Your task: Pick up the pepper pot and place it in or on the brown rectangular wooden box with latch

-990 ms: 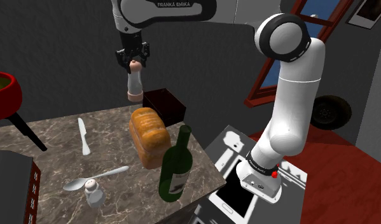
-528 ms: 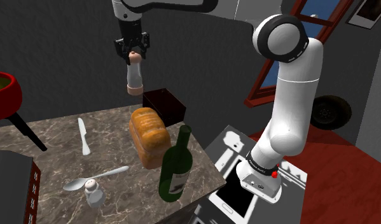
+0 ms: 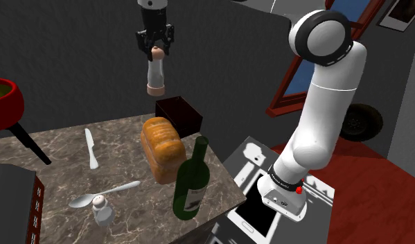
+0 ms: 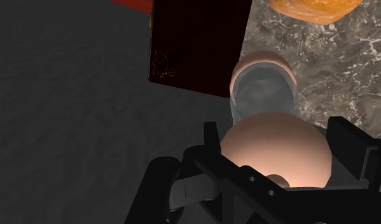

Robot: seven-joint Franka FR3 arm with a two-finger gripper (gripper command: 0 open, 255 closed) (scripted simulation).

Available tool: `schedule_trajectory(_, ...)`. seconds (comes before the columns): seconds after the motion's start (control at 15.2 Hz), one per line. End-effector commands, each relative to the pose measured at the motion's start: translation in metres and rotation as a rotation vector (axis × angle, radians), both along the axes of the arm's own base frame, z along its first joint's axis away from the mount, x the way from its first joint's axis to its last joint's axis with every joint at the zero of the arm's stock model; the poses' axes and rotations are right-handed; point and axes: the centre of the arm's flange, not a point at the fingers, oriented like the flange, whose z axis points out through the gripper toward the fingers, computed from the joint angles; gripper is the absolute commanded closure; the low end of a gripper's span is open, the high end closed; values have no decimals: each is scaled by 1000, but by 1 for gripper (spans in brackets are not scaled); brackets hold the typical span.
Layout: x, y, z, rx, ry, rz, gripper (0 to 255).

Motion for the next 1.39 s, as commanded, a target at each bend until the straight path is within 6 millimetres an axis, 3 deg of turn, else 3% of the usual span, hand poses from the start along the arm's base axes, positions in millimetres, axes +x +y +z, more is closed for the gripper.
schedule_trajectory(0.0, -13, -19, 8, 0, 0, 0, 255)
schedule_trajectory(0.53, -73, -100, 52, 0, 0, 0, 255)
schedule_trajectory(1.32, -73, -100, -11, 0, 0, 0, 255)
